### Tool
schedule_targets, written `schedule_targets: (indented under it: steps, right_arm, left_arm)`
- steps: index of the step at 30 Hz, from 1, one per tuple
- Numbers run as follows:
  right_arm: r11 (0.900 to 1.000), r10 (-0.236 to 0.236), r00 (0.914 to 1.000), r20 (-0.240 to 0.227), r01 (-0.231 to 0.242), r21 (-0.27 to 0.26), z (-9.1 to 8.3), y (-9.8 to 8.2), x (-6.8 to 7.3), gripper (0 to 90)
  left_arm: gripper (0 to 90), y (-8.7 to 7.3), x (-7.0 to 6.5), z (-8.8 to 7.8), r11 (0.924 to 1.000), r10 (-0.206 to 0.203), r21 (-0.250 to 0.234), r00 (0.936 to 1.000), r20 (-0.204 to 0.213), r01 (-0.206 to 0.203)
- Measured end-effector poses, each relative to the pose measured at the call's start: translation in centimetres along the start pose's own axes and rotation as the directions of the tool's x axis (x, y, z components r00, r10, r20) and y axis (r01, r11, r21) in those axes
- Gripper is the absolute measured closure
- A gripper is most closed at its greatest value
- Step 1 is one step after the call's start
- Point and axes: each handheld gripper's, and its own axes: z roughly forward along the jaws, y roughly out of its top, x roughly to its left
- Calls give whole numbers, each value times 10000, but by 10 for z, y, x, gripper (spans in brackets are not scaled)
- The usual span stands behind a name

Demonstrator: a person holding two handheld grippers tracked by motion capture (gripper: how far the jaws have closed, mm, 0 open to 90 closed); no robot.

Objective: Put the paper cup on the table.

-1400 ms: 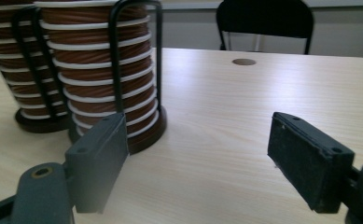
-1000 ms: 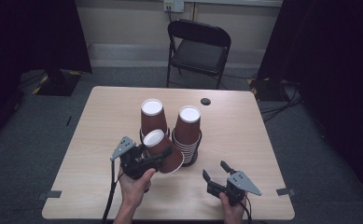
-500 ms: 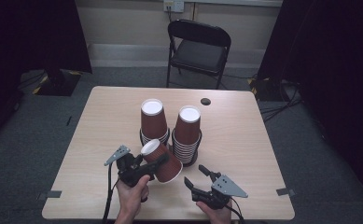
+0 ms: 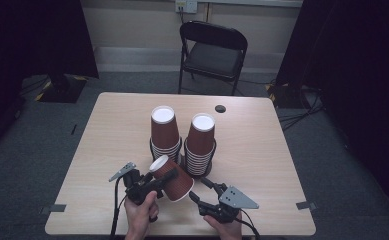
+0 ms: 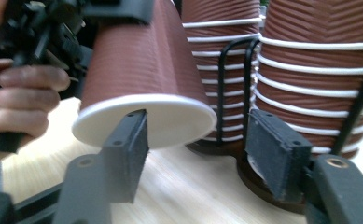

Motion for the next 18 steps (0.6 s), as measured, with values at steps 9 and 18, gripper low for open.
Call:
schedule_targets:
  steps: [9,18]
  right_arm:
    - [9984,-439,9987,-277,429,-360,6,-2,5,491]
    - [9883,-1323,9909,-230,1301,-799,17,-1,6,570]
  left_arm:
    - [190,-8,2,0,9985,-546,-19,9982,254,547]
    - [190,-14,-1,2,9966,-822,153,9949,578,815]
